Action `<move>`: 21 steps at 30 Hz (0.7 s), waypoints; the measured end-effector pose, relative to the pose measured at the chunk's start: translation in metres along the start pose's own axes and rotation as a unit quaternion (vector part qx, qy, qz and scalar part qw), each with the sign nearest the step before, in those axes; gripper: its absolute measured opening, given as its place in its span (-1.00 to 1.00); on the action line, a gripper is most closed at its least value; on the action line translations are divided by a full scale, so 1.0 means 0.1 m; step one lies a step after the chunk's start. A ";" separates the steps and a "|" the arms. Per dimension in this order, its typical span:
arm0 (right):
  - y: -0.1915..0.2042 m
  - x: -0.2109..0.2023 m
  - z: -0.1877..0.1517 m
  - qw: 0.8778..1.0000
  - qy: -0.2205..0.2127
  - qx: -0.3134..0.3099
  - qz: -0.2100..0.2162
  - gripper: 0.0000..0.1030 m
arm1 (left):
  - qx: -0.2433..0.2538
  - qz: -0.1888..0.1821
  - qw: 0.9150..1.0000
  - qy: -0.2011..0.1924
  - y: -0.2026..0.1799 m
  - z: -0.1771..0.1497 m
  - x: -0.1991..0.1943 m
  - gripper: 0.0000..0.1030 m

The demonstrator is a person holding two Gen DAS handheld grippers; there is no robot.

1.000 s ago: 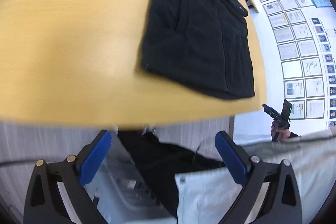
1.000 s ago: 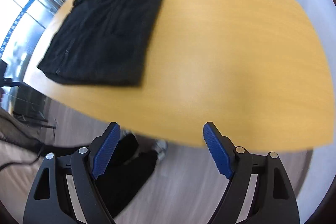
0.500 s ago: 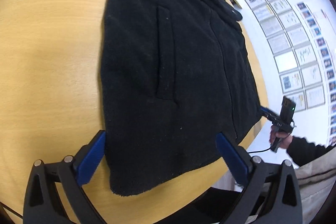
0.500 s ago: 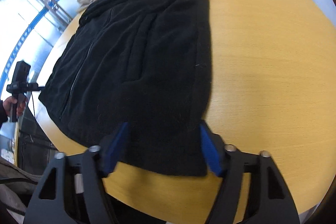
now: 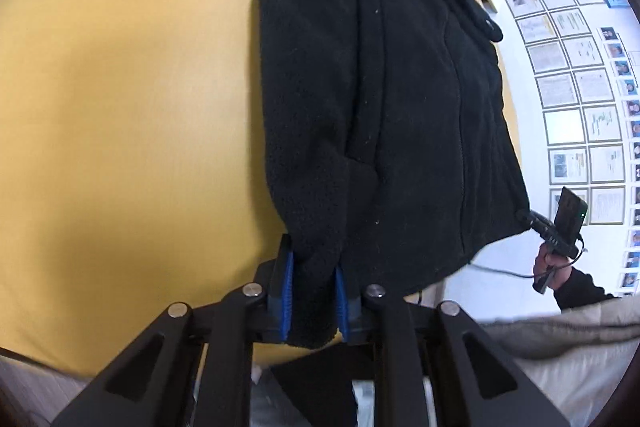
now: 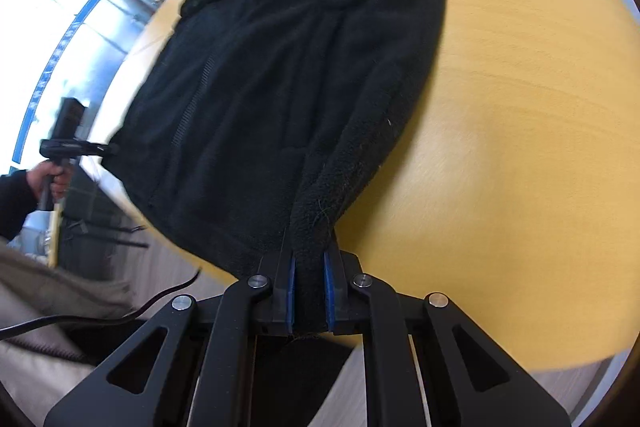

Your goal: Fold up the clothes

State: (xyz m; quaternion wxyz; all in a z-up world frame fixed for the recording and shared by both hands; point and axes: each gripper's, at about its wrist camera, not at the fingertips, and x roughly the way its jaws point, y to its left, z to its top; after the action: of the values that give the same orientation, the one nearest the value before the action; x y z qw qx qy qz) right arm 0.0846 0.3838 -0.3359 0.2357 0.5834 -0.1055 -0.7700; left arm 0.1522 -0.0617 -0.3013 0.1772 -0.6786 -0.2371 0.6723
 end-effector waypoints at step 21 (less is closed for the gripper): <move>0.86 -1.80 1.48 0.956 -0.249 -0.106 0.116 -0.83 | -0.147 -0.293 0.897 -0.298 -1.01 0.47 -2.05 -0.77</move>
State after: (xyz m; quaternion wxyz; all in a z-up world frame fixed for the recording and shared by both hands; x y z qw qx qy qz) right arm 0.0026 0.3799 -0.1011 0.3507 0.3287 -0.1455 -0.8648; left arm 0.0998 -0.0967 -0.0761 0.1858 -0.3648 -0.5629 0.7181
